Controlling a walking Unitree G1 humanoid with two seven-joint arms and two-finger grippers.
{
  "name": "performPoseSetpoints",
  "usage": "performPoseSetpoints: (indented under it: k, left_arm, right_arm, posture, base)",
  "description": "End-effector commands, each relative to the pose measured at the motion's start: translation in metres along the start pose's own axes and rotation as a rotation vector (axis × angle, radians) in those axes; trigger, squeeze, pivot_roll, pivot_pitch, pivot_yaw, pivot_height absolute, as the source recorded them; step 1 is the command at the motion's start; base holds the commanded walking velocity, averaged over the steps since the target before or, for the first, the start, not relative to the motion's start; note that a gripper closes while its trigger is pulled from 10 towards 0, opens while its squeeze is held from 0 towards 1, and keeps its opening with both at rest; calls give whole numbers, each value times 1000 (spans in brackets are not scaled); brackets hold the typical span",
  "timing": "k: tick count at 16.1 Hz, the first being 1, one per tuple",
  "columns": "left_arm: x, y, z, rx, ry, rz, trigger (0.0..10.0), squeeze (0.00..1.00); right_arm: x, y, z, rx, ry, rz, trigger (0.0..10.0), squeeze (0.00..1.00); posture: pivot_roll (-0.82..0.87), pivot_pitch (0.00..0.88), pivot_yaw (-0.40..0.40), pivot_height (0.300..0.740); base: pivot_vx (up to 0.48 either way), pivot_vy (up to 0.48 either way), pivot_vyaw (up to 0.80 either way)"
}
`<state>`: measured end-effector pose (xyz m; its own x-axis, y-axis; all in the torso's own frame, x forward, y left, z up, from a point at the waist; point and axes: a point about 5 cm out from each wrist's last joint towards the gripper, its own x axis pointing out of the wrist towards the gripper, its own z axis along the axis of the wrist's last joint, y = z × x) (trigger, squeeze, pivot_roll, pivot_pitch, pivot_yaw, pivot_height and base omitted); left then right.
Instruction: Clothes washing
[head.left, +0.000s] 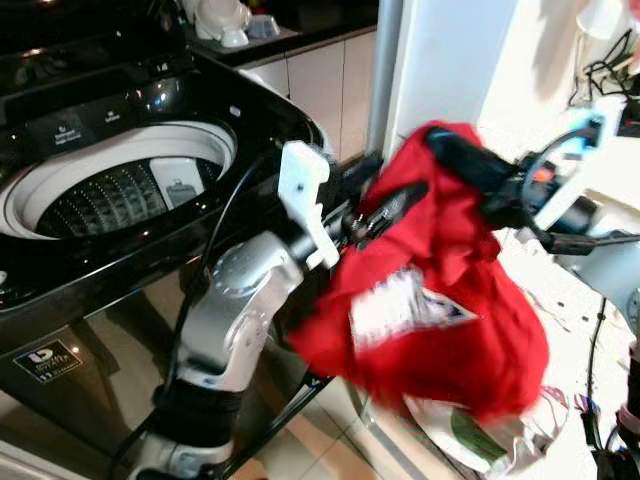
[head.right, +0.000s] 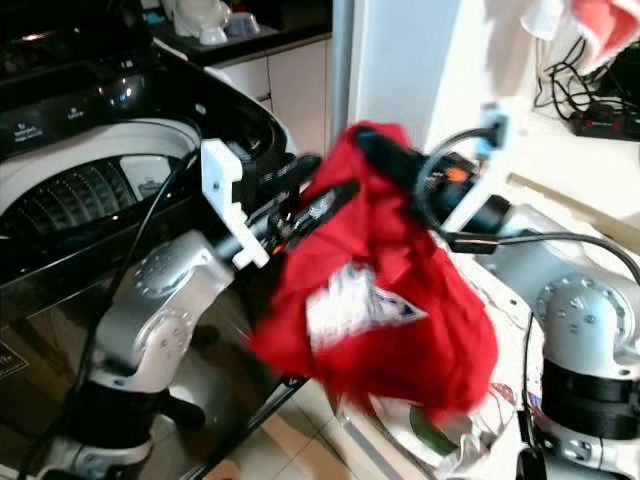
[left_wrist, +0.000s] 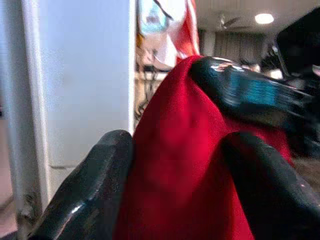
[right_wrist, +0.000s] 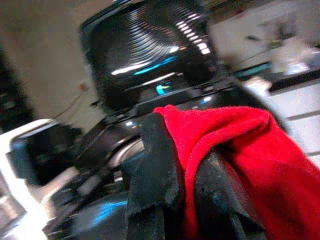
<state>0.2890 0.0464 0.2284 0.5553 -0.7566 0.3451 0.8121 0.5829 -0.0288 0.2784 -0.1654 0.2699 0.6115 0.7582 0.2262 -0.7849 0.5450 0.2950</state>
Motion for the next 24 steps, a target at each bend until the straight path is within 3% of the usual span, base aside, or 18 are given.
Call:
performPoseSetpoints:
  k: [1,4,5,10,11,12,13,24]
  left_arm:
    - [1,5,0,17,0,33,10000,1000]
    - [-1,6,-8,76,55,46,10000,1000]
    - [-2,8,-9,76,60,57,0,1000]
    - [-4,10,-8,73,49,47,0,1000]
    - [-5,9,-8,70,49,37,0,718]
    - [-5,9,-8,69,49,36,0,322]
    - [-5,8,-9,65,51,33,0,0]
    - [-9,16,-9,65,67,45,0,0]
  right_arm:
    - [4,10,5,-9,-1,48,0,0]
    - [5,15,7,13,-8,65,0,0]
    - [5,16,9,16,-14,61,0,0]
    - [3,16,8,22,-15,42,0,0]
    - [3,17,7,22,-11,36,0,0]
    - [3,16,7,24,-11,34,0,0]
    - [3,16,6,26,-12,30,0,0]
    - [4,17,6,22,-6,23,0,0]
  posture:
    - [-71,0,10,740]
    - [-72,0,12,740]
    - [-72,0,12,740]
    - [-73,0,22,740]
    - [-73,0,24,740]
    - [-73,0,24,740]
    - [-73,0,24,740]
    - [-70,0,23,740]
  base:
    - [0,0,0]
    - [0,0,0]
    - [0,0,0]
    - [0,0,0]
    - [0,0,0]
    - [0,0,0]
    - [0,0,0]
    - [0,0,0]
